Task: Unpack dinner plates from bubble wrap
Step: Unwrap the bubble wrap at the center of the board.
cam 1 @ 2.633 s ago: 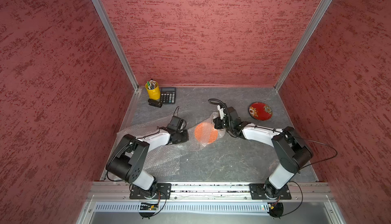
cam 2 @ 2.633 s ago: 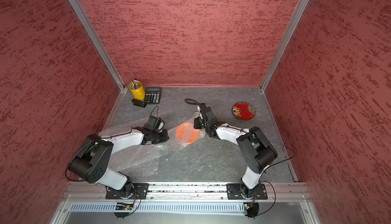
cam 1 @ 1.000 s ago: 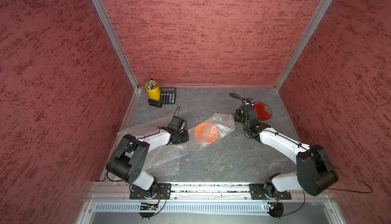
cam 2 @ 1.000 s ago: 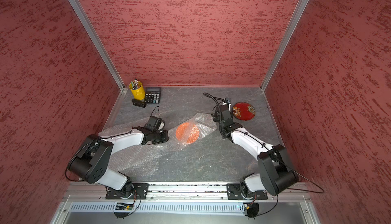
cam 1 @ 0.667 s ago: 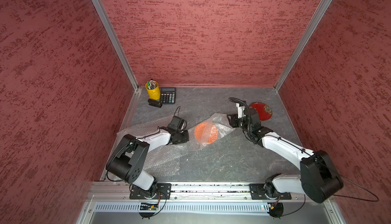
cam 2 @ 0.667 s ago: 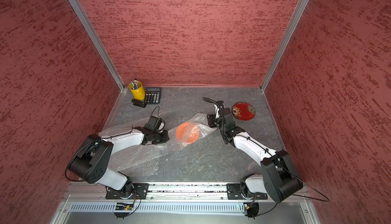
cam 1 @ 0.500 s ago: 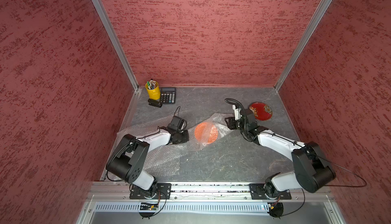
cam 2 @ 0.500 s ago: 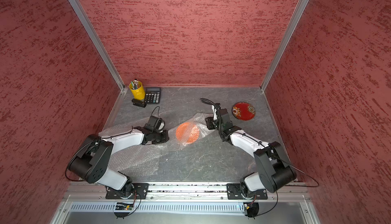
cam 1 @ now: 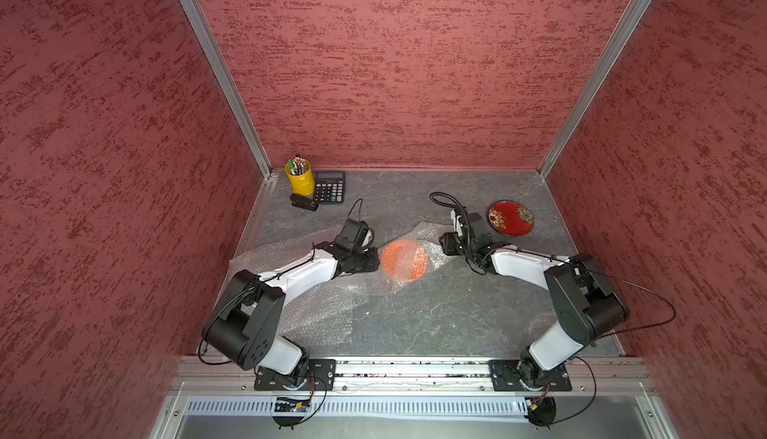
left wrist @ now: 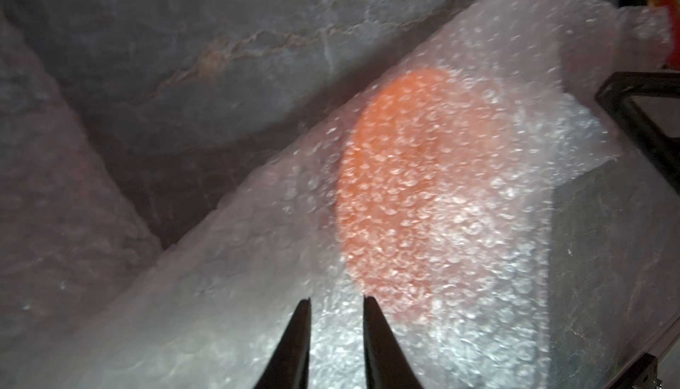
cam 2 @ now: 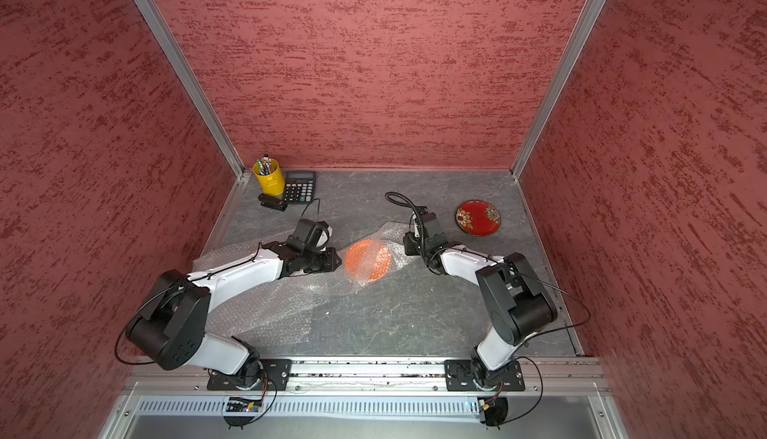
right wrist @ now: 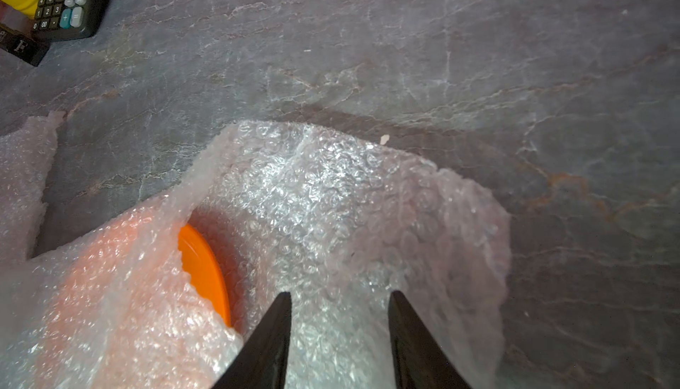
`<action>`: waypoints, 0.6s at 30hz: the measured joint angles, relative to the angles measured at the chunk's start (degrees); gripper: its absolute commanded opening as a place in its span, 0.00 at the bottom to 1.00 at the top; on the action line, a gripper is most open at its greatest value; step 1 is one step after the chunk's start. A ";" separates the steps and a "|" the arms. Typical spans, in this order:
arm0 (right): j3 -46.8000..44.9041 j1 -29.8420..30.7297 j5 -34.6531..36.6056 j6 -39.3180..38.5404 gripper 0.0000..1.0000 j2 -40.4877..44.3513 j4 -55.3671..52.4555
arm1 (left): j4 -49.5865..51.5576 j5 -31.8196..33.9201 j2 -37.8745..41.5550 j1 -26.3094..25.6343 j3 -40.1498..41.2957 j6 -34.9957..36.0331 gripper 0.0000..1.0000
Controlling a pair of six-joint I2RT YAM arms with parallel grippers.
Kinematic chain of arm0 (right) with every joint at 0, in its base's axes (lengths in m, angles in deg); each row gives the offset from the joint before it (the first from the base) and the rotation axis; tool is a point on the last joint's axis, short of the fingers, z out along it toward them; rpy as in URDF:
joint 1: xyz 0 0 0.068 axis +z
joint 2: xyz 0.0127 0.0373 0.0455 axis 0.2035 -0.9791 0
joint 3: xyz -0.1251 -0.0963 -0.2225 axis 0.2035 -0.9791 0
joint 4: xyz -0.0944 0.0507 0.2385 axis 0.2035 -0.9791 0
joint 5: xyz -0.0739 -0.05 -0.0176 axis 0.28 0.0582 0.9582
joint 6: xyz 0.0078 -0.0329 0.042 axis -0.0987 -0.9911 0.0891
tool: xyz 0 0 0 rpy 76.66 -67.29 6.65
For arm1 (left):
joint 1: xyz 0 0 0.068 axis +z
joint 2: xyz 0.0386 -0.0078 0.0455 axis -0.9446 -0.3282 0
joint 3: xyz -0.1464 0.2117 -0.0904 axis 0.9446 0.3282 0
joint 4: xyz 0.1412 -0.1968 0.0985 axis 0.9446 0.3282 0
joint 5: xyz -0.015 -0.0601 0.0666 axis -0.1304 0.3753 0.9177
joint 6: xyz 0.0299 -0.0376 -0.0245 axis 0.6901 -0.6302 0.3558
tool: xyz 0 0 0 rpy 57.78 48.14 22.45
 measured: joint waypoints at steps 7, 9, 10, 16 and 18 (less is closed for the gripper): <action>0.00 0.00 0.35 0.44 0.46 -0.33 0.04 | 1.07 6.16 2.25 -9.44 -4.81 6.58 0.44; 0.00 0.00 0.37 0.50 0.46 -0.44 0.02 | 1.38 8.41 2.25 -12.46 -5.55 8.96 0.46; 0.00 0.00 0.37 0.55 0.46 -0.48 0.04 | 1.57 9.75 2.25 -14.01 -5.81 10.10 0.47; 0.00 0.00 0.37 0.70 0.46 -0.50 0.04 | 1.86 15.21 1.46 -20.83 -6.23 16.02 0.50; 0.00 0.00 0.37 0.76 0.46 -0.52 0.04 | 1.88 16.68 0.28 -22.16 -6.45 17.62 0.50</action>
